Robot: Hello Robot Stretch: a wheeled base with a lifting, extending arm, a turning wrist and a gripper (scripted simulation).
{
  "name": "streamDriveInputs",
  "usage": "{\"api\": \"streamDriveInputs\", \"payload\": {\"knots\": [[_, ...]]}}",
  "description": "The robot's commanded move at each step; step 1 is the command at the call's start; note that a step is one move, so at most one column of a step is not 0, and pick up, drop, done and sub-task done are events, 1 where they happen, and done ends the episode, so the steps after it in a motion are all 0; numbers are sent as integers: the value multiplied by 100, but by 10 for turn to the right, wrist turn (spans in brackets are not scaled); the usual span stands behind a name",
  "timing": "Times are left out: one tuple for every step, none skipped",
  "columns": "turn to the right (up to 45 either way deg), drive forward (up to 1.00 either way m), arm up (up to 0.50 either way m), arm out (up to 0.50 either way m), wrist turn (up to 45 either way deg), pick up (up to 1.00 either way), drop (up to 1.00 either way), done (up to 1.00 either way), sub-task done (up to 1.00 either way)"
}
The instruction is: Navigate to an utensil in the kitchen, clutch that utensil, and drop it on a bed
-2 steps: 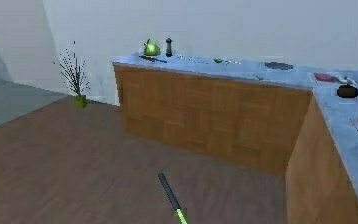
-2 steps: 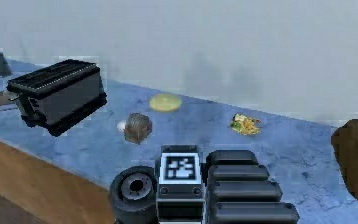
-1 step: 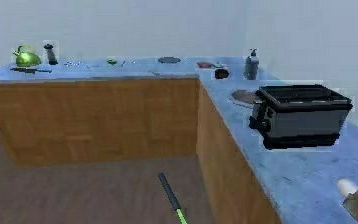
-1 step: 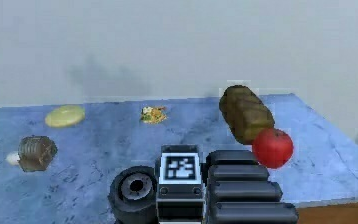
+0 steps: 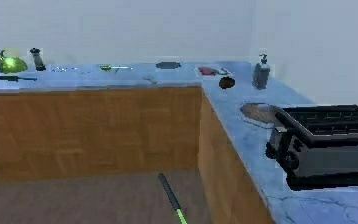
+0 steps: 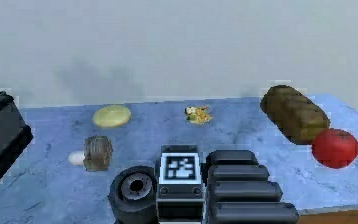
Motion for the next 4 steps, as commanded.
{"api": "streamDriveInputs", "payload": {"knots": [[-450,0,0,0,0,0,0,0,0],[-450,0,0,0,0,0,0,0,0],[-60,0,0,0,0,0,0,0,0],[0,30,0,0,0,0,0,0,0]]}}
